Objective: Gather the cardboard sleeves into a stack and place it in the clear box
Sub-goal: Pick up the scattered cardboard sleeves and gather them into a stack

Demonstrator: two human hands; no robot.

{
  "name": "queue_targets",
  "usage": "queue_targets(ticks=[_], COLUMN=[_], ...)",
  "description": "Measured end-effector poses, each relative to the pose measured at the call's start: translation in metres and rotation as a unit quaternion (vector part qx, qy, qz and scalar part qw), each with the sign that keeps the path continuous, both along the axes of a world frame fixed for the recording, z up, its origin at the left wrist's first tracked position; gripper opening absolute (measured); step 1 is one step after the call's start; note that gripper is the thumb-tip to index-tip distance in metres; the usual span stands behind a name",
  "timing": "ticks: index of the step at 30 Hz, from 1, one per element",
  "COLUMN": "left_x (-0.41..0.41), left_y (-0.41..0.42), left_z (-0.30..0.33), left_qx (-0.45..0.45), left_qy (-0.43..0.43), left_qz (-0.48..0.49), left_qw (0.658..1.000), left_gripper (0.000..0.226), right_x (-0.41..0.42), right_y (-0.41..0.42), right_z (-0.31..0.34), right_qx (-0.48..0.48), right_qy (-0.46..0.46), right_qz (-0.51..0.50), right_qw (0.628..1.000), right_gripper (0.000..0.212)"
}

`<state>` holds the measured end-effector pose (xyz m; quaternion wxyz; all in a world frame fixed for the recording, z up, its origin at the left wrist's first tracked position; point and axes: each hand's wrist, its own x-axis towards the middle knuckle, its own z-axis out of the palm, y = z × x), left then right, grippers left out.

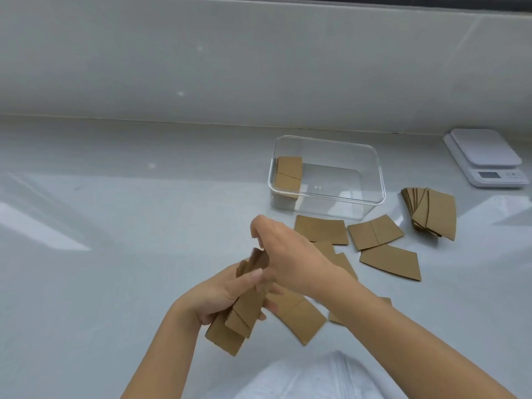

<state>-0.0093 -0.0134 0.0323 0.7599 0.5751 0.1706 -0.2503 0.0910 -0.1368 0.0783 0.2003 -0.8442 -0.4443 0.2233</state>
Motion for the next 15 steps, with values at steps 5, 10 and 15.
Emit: queue_targets(ticks=[5, 10, 15], left_x=[0.000, -0.006, -0.007], left_y=[0.006, 0.012, 0.009], left_z=[-0.003, -0.003, -0.008], left_qx=[-0.058, -0.082, -0.123], left_qy=[-0.034, -0.049, -0.073], left_qz=[0.177, 0.244, 0.257], left_qw=[0.982, 0.965, 0.956], left_gripper=[0.072, 0.079, 0.085], right_x=[0.018, 0.039, 0.000], right_y=[-0.017, -0.054, -0.048], right_z=[-0.008, -0.020, -0.059], right_qx=[0.193, 0.100, -0.135], right_qy=[-0.087, 0.008, 0.085], right_qz=[-0.114, -0.218, -0.146], right_qw=[0.971, 0.971, 0.976], right_gripper=[0.054, 0.022, 0.056])
